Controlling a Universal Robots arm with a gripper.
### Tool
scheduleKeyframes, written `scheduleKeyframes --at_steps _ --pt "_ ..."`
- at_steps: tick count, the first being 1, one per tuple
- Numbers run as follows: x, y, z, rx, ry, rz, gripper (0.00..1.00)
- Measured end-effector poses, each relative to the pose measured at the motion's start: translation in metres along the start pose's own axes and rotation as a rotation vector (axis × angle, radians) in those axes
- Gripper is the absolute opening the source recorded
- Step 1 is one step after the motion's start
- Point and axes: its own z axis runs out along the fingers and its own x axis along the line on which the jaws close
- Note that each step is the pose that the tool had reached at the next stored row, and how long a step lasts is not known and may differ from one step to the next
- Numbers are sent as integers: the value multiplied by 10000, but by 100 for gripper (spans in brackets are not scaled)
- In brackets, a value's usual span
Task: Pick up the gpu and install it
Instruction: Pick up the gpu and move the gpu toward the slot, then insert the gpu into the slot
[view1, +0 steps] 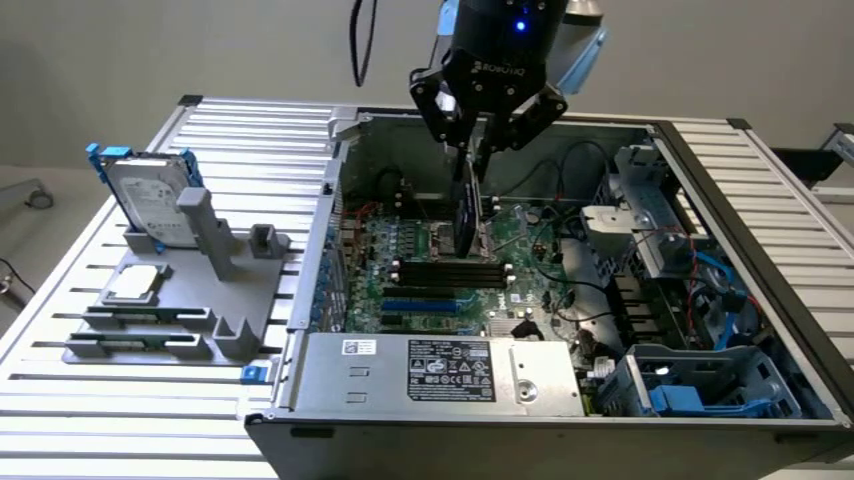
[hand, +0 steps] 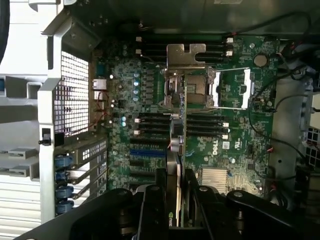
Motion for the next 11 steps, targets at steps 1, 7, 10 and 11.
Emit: scheduleKeyframes --at_steps 1,7,10,11 --pt "0 0 0 0 0 1 26" --pt "0 0 0 0 0 0 26" --pt "0 0 0 1 0 0 26" --pt "0 0 0 1 0 1 26"
